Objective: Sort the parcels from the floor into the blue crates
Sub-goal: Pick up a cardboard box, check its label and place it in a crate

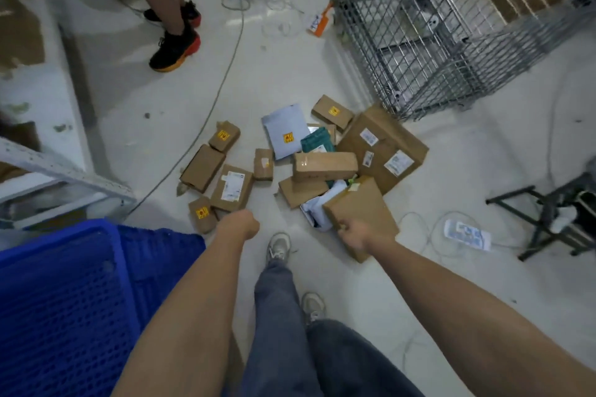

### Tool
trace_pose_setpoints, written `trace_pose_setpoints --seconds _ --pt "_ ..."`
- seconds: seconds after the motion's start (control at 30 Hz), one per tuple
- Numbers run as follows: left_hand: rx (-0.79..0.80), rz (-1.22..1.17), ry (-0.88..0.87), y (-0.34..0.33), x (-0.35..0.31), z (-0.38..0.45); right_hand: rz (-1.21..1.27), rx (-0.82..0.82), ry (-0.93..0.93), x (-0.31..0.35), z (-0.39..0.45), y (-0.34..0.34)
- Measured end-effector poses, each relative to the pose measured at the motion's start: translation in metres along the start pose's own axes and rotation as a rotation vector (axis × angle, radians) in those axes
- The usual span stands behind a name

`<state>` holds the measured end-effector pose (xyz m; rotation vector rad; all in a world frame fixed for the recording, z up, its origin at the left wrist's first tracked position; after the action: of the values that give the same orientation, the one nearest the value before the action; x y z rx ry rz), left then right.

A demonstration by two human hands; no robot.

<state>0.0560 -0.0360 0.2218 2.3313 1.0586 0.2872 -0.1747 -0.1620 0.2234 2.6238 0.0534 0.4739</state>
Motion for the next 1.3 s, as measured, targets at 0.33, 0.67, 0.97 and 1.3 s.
trace_pose_setpoints --seconds 0.33,0.67,0.97,1.3 --pt "0.162 0.171 -0.151 0.016 -0.064 0.082 0.421 -0.017 -0.351 -0.074 0.025 -0.022" --pt "0.329 0.061 -0.266 -0.069 -0.18 0.164 0.745 -0.134 -0.512 -0.163 0.101 -0.034" --pt "0.256 -0.045 -0.386 -0.154 -0.291 0.338 0.983 -0.403 -0.717 -0.314 0.246 -0.072" --pt "0.112 0.211 -0.446 -0.242 -0.305 0.422 1.36 -0.442 -0.859 -0.401 0.352 -0.178"
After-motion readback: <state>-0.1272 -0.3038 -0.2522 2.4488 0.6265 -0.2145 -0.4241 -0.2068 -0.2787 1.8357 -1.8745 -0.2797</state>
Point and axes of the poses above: each hand's wrist, its own z-axis towards the middle knuckle, its own y-axis out of the back of the hand, x = y × z, the point moved 10 cm from there along z, towards the middle knuckle, and after that the axes turned 5 degrees about z, right-handed, at the moved point
